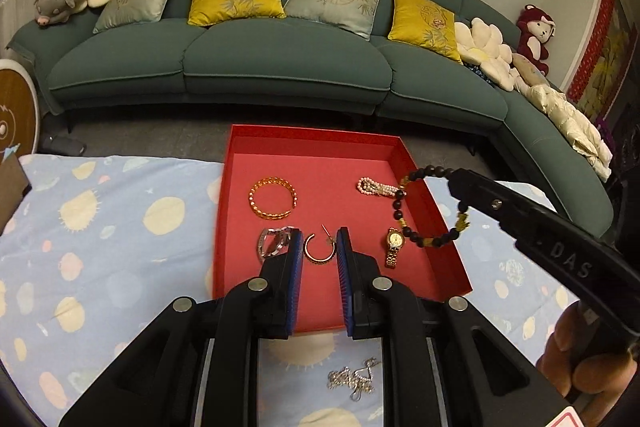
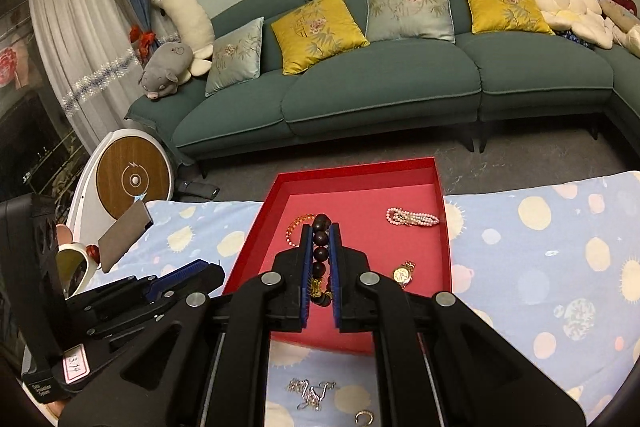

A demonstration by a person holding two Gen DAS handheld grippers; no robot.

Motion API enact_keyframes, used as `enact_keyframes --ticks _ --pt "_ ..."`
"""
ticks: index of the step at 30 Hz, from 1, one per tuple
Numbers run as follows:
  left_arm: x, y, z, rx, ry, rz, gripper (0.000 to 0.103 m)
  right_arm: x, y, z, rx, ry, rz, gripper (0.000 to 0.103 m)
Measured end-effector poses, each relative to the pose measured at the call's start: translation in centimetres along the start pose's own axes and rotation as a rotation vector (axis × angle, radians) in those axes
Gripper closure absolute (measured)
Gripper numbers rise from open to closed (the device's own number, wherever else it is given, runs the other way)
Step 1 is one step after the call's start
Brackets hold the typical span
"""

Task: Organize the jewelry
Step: 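Carry bead bracelet and hoop earring into the red box and open both tools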

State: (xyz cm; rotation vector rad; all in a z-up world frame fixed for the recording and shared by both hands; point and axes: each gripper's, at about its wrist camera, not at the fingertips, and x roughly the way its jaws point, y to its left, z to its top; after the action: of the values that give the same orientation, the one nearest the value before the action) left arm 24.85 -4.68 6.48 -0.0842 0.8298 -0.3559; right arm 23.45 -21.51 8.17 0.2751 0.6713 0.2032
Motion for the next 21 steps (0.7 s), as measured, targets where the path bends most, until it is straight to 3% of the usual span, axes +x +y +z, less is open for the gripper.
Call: enact_keyframes --ticks 6,14,16,18,21 --pt "4.8 -0.6 -0.4 -0.003 0.063 0.012 0.088 5.8 -1.0 -0.3 0.006 0.082 -0.033 0.096" --pt "9.0 -0.2 -1.7 -0.043 0.160 0.028 0.088 10.1 -2.3 -1.0 -0.024 0.133 -0.084 0.095" --pt "9.0 0.0 -1.9 -0.056 0.164 0.027 0.083 10.6 -2.8 -1.1 -0.033 0.138 -0.110 0.094" --pt "8.3 0.2 -1.8 -0.070 0.147 0.027 0.052 10.6 -3.2 -1.0 -0.031 0.131 -0.138 0.091" --pt "5.2 0.8 -1.6 -0.092 0.041 0.053 0.041 8.2 -3.6 -0.6 -0.019 0.068 -0.172 0.081"
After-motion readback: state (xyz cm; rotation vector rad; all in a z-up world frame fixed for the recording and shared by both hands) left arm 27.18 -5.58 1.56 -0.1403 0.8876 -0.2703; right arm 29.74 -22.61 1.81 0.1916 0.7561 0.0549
